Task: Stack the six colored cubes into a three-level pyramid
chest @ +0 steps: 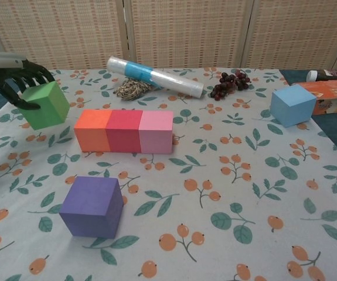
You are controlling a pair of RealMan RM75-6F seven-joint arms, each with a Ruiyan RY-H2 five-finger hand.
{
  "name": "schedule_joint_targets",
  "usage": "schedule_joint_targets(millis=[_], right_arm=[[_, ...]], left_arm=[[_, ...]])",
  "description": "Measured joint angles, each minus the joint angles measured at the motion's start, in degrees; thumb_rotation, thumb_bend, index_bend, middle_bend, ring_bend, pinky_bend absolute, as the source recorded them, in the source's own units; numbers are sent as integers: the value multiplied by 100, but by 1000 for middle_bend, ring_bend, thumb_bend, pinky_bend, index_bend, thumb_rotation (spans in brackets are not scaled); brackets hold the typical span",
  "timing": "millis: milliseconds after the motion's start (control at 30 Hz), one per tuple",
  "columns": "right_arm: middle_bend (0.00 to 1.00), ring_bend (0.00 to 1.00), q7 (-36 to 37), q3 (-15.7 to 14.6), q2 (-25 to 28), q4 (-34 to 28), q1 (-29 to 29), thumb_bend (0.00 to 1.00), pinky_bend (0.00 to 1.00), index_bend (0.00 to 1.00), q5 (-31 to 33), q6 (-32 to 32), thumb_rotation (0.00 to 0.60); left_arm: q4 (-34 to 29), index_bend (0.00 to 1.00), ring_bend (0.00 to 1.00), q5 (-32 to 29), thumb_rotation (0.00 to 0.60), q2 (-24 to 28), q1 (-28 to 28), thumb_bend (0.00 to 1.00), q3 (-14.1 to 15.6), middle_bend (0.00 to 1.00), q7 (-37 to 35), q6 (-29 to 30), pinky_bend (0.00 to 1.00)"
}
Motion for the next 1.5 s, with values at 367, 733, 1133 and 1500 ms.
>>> schedule_joint_targets(millis=[367,733,1133,1500], right_arm=[[0,0,169,-36,130,-31,-184,46,0,0,-115,204,600],[0,0,363,-69,108,83,-252,46,0,0,-148,190,600],[0,0,548,-79,80,220,-267,46,0,0,-167,129,600],[0,0,637,-71,71,286,-296,46,0,0,-131,103,600]], left_arm=[[-1152,227,356,-638,600,316,-522,338,-252,348,1152,282,299],[-1894,208,355,-2325,600,44,-1333,347,5,346,3190,1020,304],[-2367,184,355,-3716,600,-249,-1973,345,195,340,4296,1720,303],[-2310,172,346,-4088,600,-431,-2210,343,211,334,4453,1788,299]])
